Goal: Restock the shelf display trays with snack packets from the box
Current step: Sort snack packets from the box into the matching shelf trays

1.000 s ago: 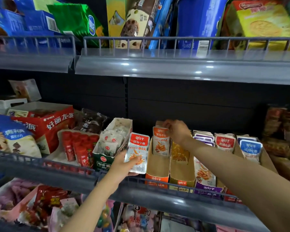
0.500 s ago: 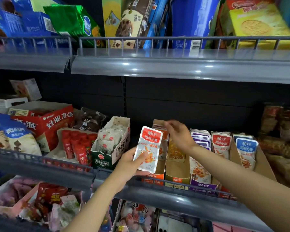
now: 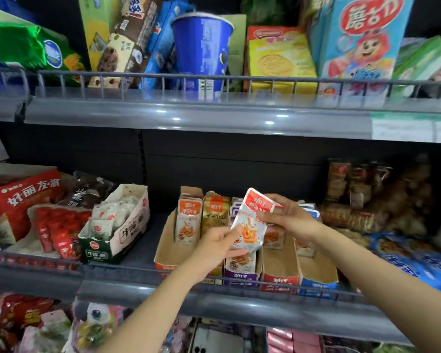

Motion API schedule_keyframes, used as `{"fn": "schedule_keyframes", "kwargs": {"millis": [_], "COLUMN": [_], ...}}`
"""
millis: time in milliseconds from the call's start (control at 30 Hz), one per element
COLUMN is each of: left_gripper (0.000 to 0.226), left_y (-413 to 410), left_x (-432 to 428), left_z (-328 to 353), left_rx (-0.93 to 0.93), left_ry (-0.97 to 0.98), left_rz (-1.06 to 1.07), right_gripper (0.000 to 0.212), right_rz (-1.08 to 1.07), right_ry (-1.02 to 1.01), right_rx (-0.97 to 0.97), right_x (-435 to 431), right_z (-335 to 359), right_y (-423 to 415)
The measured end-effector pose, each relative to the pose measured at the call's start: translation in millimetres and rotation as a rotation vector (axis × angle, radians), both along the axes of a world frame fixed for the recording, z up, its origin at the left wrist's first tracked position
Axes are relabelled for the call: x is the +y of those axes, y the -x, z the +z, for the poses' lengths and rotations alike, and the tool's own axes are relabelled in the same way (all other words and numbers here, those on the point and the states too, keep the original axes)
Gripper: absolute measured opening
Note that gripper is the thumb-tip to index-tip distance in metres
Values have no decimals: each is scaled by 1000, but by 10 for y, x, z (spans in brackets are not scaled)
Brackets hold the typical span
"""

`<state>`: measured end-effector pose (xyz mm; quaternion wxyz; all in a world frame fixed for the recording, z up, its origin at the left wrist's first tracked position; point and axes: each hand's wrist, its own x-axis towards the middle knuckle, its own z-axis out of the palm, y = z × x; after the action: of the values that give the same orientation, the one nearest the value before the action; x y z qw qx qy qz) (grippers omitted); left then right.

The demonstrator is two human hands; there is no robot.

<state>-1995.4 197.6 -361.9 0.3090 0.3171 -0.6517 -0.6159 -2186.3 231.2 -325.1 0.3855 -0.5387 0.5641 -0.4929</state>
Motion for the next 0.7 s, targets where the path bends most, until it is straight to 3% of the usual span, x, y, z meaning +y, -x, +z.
{"fn": "schedule_keyframes", "kwargs": {"millis": [133, 267, 400, 700], "left_gripper": [37, 50, 64, 62], "left_y": [357, 509, 600, 673], "left_x": [-2, -61, -94, -126], "left_z": [-40, -165, -345, -499], "left_rx": [-69, -321, -500, -434], "left_ry": [89, 353, 471, 482], "left_rz": [94, 150, 83, 112], "right_gripper": [37, 31, 30, 31], "right_rz": [-130, -298, -283, -263], "right_ry": [111, 228, 196, 142], "right_rx": [-2, 20, 252, 944], "right_x": [84, -4, -209, -526], "right_z": [43, 72, -91, -359], "right_y": [325, 640, 777, 823]}}
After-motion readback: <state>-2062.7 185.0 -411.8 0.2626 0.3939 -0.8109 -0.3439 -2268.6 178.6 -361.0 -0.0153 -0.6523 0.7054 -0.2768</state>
